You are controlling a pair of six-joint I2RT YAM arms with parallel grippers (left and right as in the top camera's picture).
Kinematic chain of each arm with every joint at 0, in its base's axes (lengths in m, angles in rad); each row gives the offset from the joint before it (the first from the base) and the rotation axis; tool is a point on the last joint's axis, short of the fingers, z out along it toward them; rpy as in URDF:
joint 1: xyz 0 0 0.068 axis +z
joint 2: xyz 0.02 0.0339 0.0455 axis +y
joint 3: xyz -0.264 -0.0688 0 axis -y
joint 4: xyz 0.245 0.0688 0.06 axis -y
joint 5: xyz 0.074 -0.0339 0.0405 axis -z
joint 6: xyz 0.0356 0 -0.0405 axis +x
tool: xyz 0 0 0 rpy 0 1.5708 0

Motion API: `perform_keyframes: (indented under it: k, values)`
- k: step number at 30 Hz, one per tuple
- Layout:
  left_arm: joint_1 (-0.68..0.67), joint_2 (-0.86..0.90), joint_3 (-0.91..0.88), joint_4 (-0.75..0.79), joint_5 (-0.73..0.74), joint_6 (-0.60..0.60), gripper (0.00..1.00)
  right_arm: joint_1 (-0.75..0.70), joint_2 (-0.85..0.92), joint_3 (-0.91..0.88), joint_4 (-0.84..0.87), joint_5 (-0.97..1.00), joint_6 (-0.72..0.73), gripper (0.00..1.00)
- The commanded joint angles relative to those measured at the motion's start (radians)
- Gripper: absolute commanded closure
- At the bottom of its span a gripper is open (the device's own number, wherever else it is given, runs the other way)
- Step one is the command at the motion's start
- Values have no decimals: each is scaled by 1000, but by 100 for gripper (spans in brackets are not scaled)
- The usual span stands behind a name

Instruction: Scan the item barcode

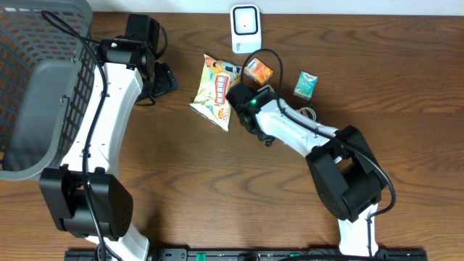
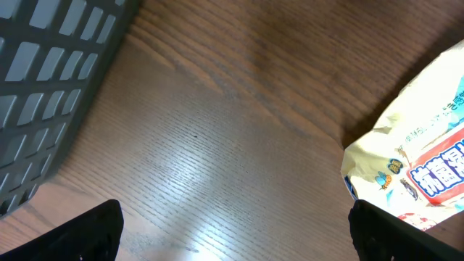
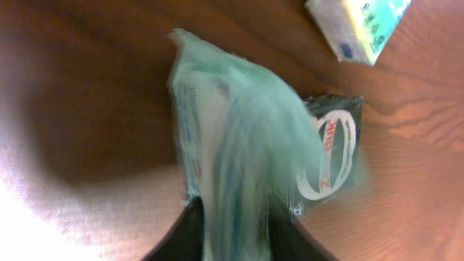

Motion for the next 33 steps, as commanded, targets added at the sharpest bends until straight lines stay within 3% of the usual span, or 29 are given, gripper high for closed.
perform_keyframes:
  k: [1,3,5,13,15,16,18,19,24,33]
  values:
    - [3,-5,3,-4,-13,17,2,48,2,3,-15,-23,-6,69]
    - [3,-5,3,-4,-13,17,2,67,1,6,-19,-60,-10,63]
    - [3,-5,3,-4,-13,17,2,93,1,14,-30,-66,-10,49]
    - [3,-5,3,-4,-13,17,3,140,1,122,-148,-103,-10,46]
    - [3,-5,3,-4,-13,17,2,141,1,151,-164,-145,-10,53]
    - [3,-5,3,-4,-13,17,3,141,1,162,-163,-181,-11,74]
    - [3,-5,3,-4,-13,17,2,141,1,164,-161,-204,-18,79]
    - [3,-5,3,-4,-13,17,2,141,1,164,-164,-203,-18,77]
    - [3,-5,3,-4,-13,17,2,109,1,164,-164,-197,-17,46]
    - [3,-5,3,-4,-13,17,2,1,2,118,-117,-146,-17,36]
